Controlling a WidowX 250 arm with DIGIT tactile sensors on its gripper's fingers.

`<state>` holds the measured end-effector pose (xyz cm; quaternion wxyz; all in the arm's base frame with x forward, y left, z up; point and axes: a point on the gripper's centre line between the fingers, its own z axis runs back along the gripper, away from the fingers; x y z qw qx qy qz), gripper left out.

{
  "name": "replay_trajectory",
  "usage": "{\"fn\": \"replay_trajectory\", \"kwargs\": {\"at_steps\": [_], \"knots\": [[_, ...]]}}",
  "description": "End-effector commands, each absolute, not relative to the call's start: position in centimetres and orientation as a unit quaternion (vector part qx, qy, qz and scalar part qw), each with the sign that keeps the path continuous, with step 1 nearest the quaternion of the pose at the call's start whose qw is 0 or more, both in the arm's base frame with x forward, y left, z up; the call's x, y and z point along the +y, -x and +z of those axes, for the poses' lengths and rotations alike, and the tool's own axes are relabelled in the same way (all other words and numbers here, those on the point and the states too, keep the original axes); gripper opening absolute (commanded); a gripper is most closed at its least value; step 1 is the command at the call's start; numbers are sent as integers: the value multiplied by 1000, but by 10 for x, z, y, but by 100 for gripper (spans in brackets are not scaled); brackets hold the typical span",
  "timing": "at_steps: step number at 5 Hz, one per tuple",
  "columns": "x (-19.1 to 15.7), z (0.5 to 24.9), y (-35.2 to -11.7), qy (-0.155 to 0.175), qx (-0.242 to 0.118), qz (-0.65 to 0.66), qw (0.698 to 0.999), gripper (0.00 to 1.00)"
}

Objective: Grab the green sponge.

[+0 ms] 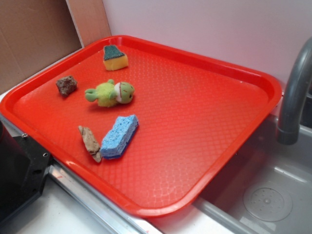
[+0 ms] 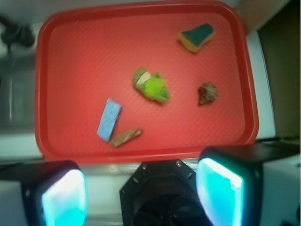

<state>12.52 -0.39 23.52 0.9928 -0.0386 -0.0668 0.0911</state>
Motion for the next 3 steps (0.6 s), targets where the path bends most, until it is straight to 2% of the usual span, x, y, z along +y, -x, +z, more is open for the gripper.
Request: {"fn": "replay_trajectory", "kwargs": {"at_steps": [1, 2, 3], "knots": [[46, 196, -160, 11, -99, 298, 949, 100], [69, 170, -186, 8, -133, 366, 921, 100], [84, 145, -214, -13, -148, 414, 898, 100]]}}
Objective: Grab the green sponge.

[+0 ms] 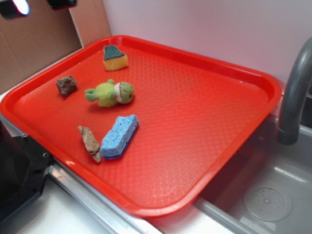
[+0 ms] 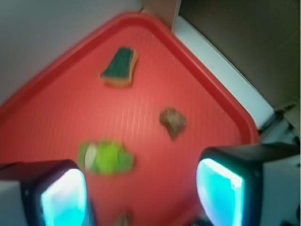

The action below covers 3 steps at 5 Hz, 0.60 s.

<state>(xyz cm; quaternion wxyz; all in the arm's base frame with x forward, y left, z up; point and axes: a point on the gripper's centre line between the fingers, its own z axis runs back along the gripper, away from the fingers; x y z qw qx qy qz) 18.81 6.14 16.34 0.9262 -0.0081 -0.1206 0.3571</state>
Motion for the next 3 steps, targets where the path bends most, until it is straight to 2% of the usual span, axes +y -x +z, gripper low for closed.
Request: {"fn": "replay_trajectory", "kwargs": {"at_steps": [1, 3], "knots": [[96, 123, -239, -1, -155, 438, 885, 100], [122, 72, -277, -3, -125, 514, 849, 100]]}}
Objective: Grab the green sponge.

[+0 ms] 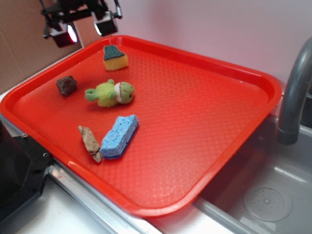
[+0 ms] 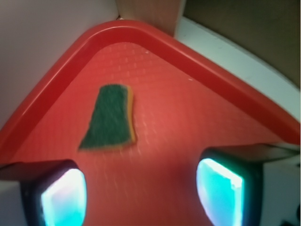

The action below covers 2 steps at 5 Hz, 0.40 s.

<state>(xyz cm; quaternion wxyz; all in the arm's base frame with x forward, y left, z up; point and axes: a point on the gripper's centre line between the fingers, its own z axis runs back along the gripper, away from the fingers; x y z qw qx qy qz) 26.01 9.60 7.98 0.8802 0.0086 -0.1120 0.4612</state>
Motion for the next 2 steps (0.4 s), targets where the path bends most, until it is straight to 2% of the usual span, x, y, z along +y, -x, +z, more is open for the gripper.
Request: {"fn": "replay_trajectory", "kwargs": {"at_steps": [1, 2], "knots": [[134, 58, -286, -16, -119, 536, 836, 100], [138, 44, -284, -28, -107, 542, 833, 100]]}}
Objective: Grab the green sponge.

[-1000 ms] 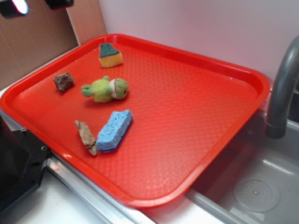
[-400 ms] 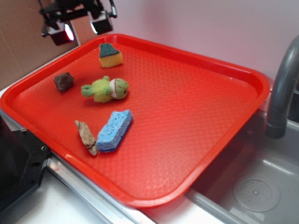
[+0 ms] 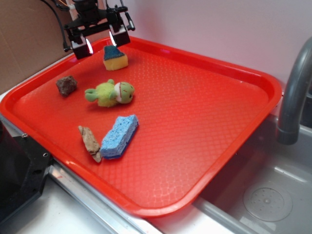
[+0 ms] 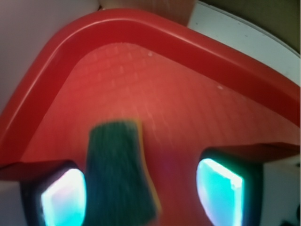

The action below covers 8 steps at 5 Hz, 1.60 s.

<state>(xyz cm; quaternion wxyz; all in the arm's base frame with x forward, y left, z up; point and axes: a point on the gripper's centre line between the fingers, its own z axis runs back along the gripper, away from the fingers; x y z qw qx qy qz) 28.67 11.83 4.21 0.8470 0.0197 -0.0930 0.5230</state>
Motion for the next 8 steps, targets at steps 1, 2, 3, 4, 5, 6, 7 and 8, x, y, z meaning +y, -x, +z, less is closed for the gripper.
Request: {"fn": "replay_trajectory", "kwargs": {"at_steps": [1, 2, 3, 4, 5, 6, 7, 8], "knots": [[137, 32, -283, -31, -105, 537, 836, 40], [136, 43, -284, -36, -80, 484, 871, 0], [129, 61, -283, -31, -49, 394, 917, 0], [114, 86, -276, -19, -30, 307, 951, 0], [94, 120, -257, -2, -7, 231, 973, 0], [75, 156, -230, -3, -11, 165, 986, 0], [57, 178, -213, 11, -6, 135, 991, 0], [37, 193, -200, 22, -14, 96, 995, 0]]}}
